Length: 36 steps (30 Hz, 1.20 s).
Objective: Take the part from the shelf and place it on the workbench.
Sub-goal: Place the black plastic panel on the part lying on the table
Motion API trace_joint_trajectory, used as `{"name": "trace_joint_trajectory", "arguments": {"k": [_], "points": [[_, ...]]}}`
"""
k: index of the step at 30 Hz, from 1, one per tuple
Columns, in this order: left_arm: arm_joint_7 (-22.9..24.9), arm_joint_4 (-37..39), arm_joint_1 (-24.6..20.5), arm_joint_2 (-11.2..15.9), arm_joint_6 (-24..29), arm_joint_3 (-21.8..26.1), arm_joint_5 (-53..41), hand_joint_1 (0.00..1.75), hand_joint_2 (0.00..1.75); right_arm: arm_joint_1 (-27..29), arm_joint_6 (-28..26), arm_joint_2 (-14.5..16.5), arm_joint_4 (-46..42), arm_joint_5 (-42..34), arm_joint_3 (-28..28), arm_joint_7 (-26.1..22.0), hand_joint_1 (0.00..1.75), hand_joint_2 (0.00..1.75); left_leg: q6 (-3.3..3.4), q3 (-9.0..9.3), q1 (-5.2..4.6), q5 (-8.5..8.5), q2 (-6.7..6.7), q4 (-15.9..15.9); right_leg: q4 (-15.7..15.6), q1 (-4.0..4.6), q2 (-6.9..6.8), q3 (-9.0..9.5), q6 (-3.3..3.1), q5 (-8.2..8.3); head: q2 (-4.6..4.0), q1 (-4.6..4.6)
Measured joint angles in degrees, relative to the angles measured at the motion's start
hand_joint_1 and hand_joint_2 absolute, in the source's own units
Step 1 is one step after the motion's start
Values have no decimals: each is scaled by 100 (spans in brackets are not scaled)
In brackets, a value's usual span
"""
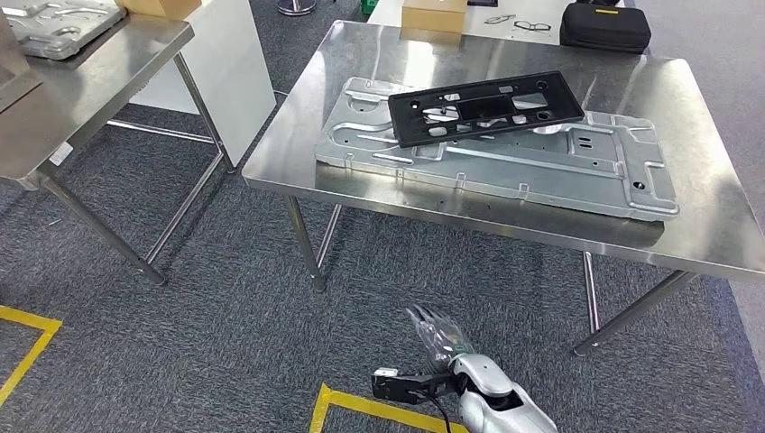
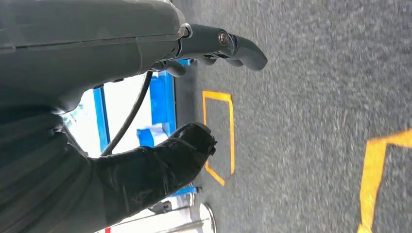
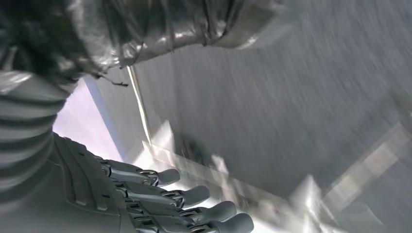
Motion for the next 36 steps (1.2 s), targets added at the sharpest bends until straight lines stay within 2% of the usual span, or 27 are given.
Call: {"name": "trace_joint_trajectory", "arguments": {"k": [1,2,4,5,6,9,10,11,12,14,15,16,17,19,21,23,25,26,27,29,30,31,32,33,34,35,36], "points": [[-12,0,3,-15,51,19,18,0,175,92,-59,7,203,-152,-162,82,0,0,-25,-44,24,14,-2,25,7,-26,-2,16,32,56,0,0],[-37,0,9,-40,118,44,35,0,175,203,-223,12,458,-327,-384,92,0,0,-60,-92,58,24,-7,64,-209,-59,-6,144,72,213,0,-1],[-116,-11,31,-91,236,104,46,0,175,461,-751,13,1075,-625,-923,71,0,0,-167,-191,113,29,-29,173,-878,-114,-24,523,154,545,0,1],[-156,-22,48,-120,276,124,42,0,175,609,-1037,7,1402,-717,-1195,81,0,0,-232,-222,119,29,-51,230,-1070,-117,-24,626,149,659,0,1],[-189,-34,65,-140,301,136,34,0,175,749,-1251,-15,1705,-757,-1429,125,0,0,-290,-245,117,31,-74,281,-1141,-113,-20,650,109,687,0,1],[-232,-50,125,-186,331,161,23,0,175,1075,-1495,-89,2356,-763,-1882,187,0,0,-422,-295,139,76,-101,308,-1047,-76,20,492,-128,716,0,-1],[-236,-50,142,-192,334,171,22,0,175,1132,-1507,-90,2489,-754,-1971,204,0,0,-444,-335,153,-8,-84,356,-1034,-63,26,432,-197,763,0,-1],[-238,-50,152,-201,334,179,22,0,175,1170,-1499,-86,2596,-747,-2041,236,0,0,-449,-399,162,-201,-65,509,-1036,-56,28,368,-255,820,0,-1],[-242,-50,145,-210,330,183,21,0,131,1198,-1451,-79,2701,-761,-2109,312,0,0,-440,-487,158,-494,-47,782,-1041,-44,26,303,-297,880,0,-1],[-251,-51,121,-225,301,185,12,0,44,1300,-1141,-74,2925,-912,-2279,650,0,0,-407,-661,114,-1130,-35,1558,-1039,5,5,175,-333,980,0,-1],[-255,-51,114,-229,274,186,-1,0,0,1383,-903,-80,3039,-1049,-2390,865,0,0,-387,-691,86,-1307,-35,1894,-1034,35,-13,120,-344,1019,0,-1],[-258,-51,112,-231,232,187,-23,0,0,1501,-621,-96,3153,-1218,-2523,1092,0,0,-351,-627,54,-1345,-34,2083,-1028,68,-38,78,-354,1053,0,-1],[-258,-51,116,-233,175,187,-53,0,0,1622,-314,-121,3256,-1416,-2675,1321,0,0,-298,-455,19,-1268,-35,2057,-1022,100,-59,47,-361,1083,0,-1],[-266,-52,128,-225,49,187,-116,0,0,1861,267,-175,3429,-1822,-2993,1806,0,0,-140,150,-77,-1043,-48,1481,-1014,156,-92,8,-372,1142,0,-1],[-276,-60,144,-195,-51,187,-166,0,0,2028,650,-206,3525,-2184,-3300,2227,0,0,12,692,-158,-1041,-59,704,-1010,191,-92,-37,-358,1215,0,-1],[-280,-65,145,-172,-116,187,-201,0,0,2127,851,-220,3577,-2444,-3604,2440,0,0,72,852,-201,-1093,-42,348,-1027,185,-74,-79,-306,1309,0,-1],[-272,-66,136,-169,-153,187,-234,0,0,2184,957,-224,3617,-2559,-3838,2443,0,0,81,820,-192,-982,-4,247,-1038,163,-47,-103,-236,1344,0,0],[-265,-66,129,-169,-164,187,-254,0,0,2204,985,-221,3630,-2577,-3925,2397,0,0,104,793,-179,-906,22,198,-976,158,-32,-132,-207,1241,0,1],[-258,-66,123,-170,-169,187,-278,0,0,2218,998,-214,3642,-2582,-3990,2338,0,0,128,747,-163,-827,48,158,-810,152,-19,-187,-180,1028,0,1],[-245,-66,118,-175,-172,187,-321,0,0,2222,999,-189,3660,-2573,-4086,2209,0,0,165,601,-162,-705,107,151,-215,126,-5,-343,-130,459,0,2],[-240,-66,120,-177,-172,187,-342,0,0,2221,1001,-173,3669,-2567,-4118,2149,0,0,162,517,-163,-649,137,166,109,110,-4,-399,-100,278,0,2],[-238,-66,119,-179,-174,187,-359,0,0,2220,1016,-161,3676,-2561,-4148,2091,0,0,153,432,-163,-598,173,189,327,92,-6,-399,-72,242,0,2],[-238,-66,115,-180,-181,187,-374,0,0,2220,1048,-151,3680,-2555,-4175,2029,0,0,141,347,-161,-553,210,221,400,74,-9,-332,-47,326,0,2],[-242,-66,110,-180,-194,187,-392,0,0,2219,1101,-147,3681,-2546,-4196,1956,0,0,122,257,-156,-513,251,267,277,55,-25,-161,-27,500,0,2],[-251,-66,104,-179,-216,186,-410,0,0,2215,1181,-146,3682,-2529,-4211,1863,0,0,98,166,-152,-480,296,325,-28,38,-79,104,-13,654,0,1],[-265,-66,97,-176,-240,184,-431,0,0,2203,1279,-146,3682,-2504,-4218,1759,0,0,68,84,-155,-454,339,387,-430,40,-181,395,-8,696,0,1],[-278,-66,94,-174,-263,181,-458,0,0,2193,1390,-146,3682,-2467,-4220,1651,0,0,35,25,-157,-429,382,441,-783,56,-270,633,-35,693,0,-4]]}}
